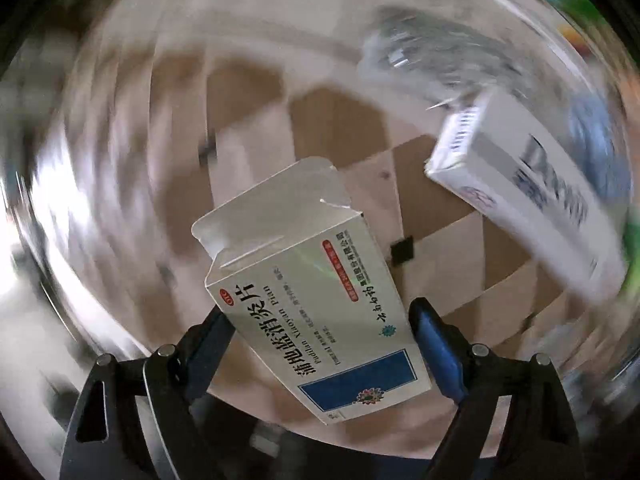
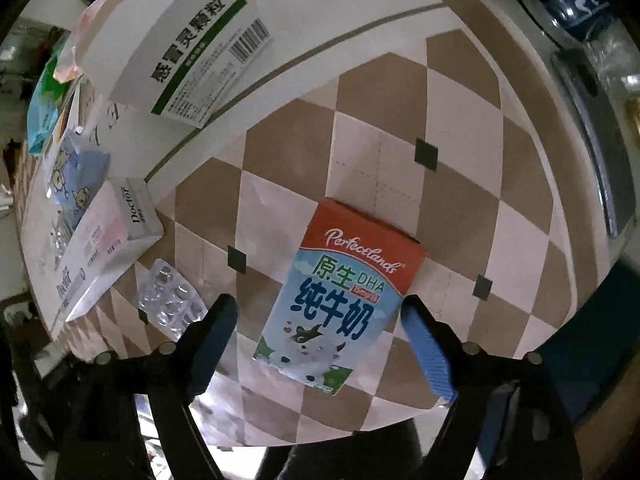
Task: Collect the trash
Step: 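Grasp the white medicine box with left tool while right tool grasps the milk carton, then carry both items to the trash bin and open both tools to drop them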
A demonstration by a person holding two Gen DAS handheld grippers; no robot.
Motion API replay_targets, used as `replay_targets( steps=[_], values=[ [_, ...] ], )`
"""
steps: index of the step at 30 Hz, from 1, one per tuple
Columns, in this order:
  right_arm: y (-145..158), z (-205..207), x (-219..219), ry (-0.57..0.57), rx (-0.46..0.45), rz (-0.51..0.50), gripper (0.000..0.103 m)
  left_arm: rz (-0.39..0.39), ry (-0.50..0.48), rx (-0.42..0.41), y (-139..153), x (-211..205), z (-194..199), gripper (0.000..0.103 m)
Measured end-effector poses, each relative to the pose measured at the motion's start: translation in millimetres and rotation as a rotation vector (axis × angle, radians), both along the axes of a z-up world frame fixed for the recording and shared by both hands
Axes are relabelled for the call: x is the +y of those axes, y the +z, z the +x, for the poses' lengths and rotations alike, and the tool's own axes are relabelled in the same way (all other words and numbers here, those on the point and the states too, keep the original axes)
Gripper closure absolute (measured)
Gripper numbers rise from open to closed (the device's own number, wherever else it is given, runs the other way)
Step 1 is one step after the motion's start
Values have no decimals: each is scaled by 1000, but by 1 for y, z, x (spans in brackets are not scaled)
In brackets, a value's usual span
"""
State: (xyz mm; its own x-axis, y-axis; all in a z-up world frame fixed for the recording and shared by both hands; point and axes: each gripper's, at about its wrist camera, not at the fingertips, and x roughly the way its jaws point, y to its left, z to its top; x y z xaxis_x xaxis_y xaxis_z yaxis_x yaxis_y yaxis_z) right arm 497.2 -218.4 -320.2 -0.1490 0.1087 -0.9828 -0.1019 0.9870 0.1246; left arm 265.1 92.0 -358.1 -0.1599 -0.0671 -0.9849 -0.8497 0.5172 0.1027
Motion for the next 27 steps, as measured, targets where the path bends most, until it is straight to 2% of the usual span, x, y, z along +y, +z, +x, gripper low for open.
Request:
replay_targets(
  steps=[1, 3, 5, 6, 7, 11, 13, 15, 16, 17, 23, 27],
  values=[
    [0, -1, -1, -13, -1, 2, 17, 21, -73, 4, 3, 0, 4, 17],
    [-2, 0, -2, -37, -3, 3, 17, 8, -115, 5, 1, 0, 8, 16],
    [-9, 1, -9, -61, 13, -2, 17, -48, -93, 2, -10, 3, 10, 15],
    [-11, 1, -10, -83, 16, 0, 16, -98, -59, -4, -18, 2, 9, 13],
    [-10, 2, -10, -89, 9, -6, 16, -112, -30, -3, -22, 1, 6, 13],
    [-10, 2, -5, -113, -18, -33, 18, -124, 101, -46, -17, 7, -2, 15],
    [-11, -8, 3, -115, -39, -65, 25, -118, 99, -54, -13, 6, 1, 21],
    [-10, -14, 12, -103, -63, -104, 36, -92, 63, -47, -5, 3, 8, 25],
    [-9, -16, 13, -93, -77, -119, 39, -79, 44, -43, 13, -3, 4, 25],
    [-7, -18, 12, -85, -88, -131, 47, -57, 17, -41, 17, -4, 8, 25],
    [3, -42, 10, -33, -126, -77, 49, 123, -170, -64, 77, -22, 40, 25],
    [32, -69, 17, 61, -225, -46, 49, 242, -260, -115, 126, -27, 27, 25]
  ],
)
